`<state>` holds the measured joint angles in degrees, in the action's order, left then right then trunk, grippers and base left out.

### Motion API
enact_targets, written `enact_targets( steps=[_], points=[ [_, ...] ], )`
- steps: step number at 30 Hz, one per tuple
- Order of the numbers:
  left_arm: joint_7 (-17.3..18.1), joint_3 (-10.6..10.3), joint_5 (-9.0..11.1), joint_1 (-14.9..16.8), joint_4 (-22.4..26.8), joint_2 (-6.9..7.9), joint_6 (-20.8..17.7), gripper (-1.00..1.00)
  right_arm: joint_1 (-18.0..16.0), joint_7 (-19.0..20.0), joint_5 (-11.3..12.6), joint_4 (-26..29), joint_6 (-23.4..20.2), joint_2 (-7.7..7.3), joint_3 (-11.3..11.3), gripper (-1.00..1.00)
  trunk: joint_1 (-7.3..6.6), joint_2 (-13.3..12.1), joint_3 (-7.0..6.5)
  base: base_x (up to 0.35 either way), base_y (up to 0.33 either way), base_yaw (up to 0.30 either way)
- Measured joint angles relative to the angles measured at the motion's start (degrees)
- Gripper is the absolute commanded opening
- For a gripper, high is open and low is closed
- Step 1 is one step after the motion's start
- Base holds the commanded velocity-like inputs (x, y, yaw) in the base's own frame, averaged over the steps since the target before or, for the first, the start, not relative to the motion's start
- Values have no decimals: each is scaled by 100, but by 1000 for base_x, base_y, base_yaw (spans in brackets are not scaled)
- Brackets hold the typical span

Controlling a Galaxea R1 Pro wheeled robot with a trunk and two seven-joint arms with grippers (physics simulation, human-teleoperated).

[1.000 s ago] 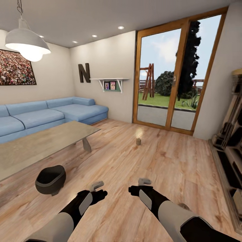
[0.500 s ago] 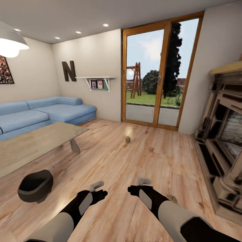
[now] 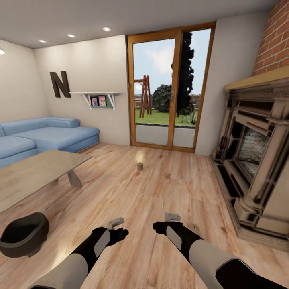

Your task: Place each of the two pumpkins and all three candles from the living room inside a cabinet in the living room (use any cabinet), then make sure every cabinet is closed, and position the cauldron so it is next to a table in the living room.

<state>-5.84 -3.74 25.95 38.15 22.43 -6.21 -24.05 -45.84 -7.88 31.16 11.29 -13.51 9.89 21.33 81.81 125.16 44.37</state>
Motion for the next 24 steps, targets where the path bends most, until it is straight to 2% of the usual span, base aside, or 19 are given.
enact_targets(
  steps=[7, 24],
  points=[
    [-16, -29, -15, 0, 0, 0, -91, 100, -1, 20, 129, -5, -3, -67, -93, 100, -1, 0, -26, -53, 191, -279],
    [-16, -24, -36, -1, 0, -3, -94, 100, -1, 53, 140, -38, -2, -91, -98, 100, -1, 0, -93, -2, 8, -277]
  ],
)
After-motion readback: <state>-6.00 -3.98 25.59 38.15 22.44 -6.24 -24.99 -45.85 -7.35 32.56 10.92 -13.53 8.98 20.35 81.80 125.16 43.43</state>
